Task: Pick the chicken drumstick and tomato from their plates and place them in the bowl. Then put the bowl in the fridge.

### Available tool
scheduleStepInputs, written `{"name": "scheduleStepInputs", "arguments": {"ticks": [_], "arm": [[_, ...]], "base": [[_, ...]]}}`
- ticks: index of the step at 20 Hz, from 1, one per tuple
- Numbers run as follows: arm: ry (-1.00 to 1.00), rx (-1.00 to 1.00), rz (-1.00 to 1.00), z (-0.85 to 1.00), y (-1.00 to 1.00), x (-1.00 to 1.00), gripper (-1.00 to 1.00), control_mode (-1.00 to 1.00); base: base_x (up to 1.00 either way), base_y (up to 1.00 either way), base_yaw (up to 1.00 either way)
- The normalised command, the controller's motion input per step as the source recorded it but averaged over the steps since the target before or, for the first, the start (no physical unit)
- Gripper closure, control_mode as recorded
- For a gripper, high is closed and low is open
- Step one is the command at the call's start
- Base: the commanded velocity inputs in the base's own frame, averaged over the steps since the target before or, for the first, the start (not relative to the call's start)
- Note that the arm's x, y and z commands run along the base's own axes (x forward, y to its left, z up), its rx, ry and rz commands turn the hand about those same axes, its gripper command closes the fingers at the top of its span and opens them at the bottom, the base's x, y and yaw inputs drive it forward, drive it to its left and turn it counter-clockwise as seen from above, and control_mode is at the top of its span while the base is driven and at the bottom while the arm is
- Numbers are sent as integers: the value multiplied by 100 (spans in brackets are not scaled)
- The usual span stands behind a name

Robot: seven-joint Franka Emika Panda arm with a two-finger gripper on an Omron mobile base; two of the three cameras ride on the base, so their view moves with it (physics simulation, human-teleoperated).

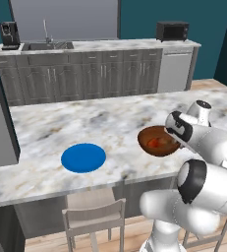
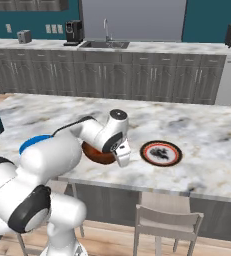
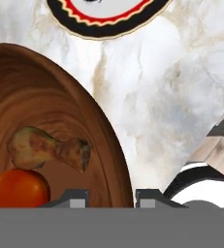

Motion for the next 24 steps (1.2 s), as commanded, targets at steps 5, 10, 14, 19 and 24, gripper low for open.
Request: {"name": "scheduleStepInputs", "arguments": {"ticks": [5, 10, 14, 19, 24], "arm": [[-1, 10, -9, 22, 7, -35, 100, -100], [-8, 1, -26, 12, 33, -20, 100, -100], [-4, 0, -40, 0, 49, -1, 100, -100], [-3, 0, -34, 0, 53, 0, 100, -100], [-1, 0, -20, 1, 46, -10, 100, -100]], "base": [[0, 0, 0], [0, 0, 0], [0, 0, 0], [0, 0, 0], [0, 0, 0]]}}
